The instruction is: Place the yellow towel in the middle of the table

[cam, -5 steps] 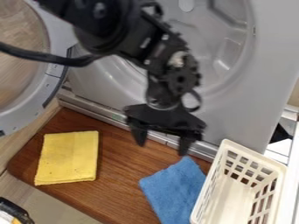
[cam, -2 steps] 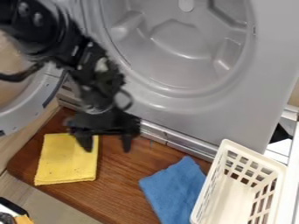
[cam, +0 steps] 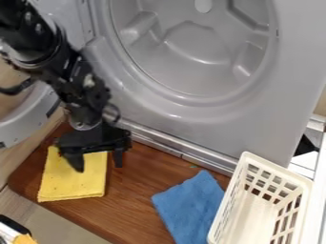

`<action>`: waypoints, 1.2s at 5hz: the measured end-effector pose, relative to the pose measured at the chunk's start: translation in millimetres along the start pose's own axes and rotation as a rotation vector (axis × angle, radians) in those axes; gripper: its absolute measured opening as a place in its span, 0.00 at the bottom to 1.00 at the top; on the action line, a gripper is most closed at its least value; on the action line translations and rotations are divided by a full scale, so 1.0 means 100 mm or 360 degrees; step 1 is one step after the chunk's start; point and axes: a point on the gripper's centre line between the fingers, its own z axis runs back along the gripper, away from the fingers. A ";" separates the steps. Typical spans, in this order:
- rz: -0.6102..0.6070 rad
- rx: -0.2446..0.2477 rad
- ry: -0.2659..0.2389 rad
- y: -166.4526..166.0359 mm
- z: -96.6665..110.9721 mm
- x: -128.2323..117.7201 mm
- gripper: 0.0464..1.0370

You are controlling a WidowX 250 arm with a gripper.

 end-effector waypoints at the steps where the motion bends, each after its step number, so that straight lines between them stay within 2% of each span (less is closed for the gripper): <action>1: 0.0073 0.0037 0.0003 0.13 -0.07 0.09 0.96; 2: 0.0152 0.0089 0.0029 0.31 -0.16 0.19 0.96; 3: 0.0189 0.0125 0.0061 0.41 -0.24 0.18 0.96; 4: 0.0219 0.0141 0.0058 0.48 -0.37 0.15 0.96; 5: 0.0237 0.0141 0.0017 0.50 -0.51 0.14 0.96; 6: 0.0259 0.0157 -0.0009 0.52 -0.55 0.14 0.96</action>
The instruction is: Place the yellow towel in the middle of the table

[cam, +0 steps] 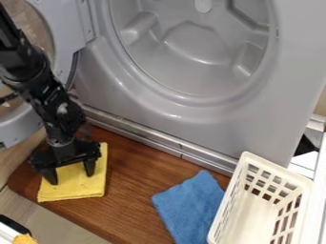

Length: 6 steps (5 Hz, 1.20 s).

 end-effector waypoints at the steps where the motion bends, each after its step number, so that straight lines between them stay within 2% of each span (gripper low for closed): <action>1: 0.0041 0.0002 -0.0067 -0.07 -0.05 0.01 0.96; 3: -0.0035 -0.0043 -0.0030 -0.28 -0.01 -0.09 0.96; 6: -0.0336 -0.0163 0.0013 -0.82 0.08 -0.40 0.96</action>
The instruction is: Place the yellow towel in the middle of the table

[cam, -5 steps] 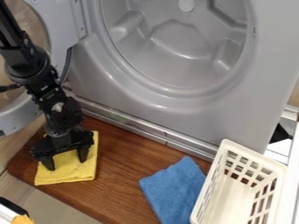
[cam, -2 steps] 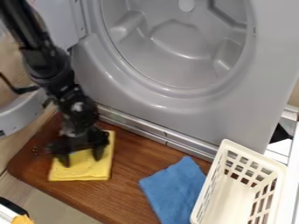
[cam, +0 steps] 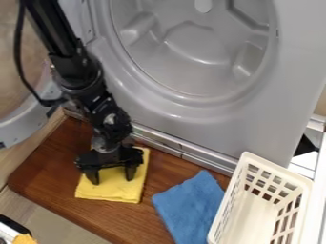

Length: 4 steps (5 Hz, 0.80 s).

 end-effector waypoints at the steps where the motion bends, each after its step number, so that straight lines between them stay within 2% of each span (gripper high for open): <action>1: -0.0101 -0.0044 0.0008 -0.21 0.02 -0.07 0.96; 2: -0.0206 -0.0112 -0.0005 -0.45 0.04 -0.09 0.96; 3: -0.0242 -0.0114 0.0003 -0.50 0.05 -0.11 0.96; 4: -0.0249 -0.0123 -0.0028 -0.51 0.10 -0.06 0.96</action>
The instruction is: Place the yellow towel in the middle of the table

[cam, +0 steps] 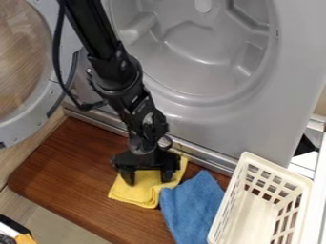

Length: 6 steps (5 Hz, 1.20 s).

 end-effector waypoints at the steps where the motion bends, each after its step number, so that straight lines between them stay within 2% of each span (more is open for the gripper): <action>1: 0.0024 0.0007 -0.0006 0.04 0.03 0.01 0.96; 3: 0.0037 -0.0019 -0.0096 0.02 0.29 0.13 0.96; 6: -0.0063 -0.0080 -0.0241 -0.05 1.00 0.29 0.96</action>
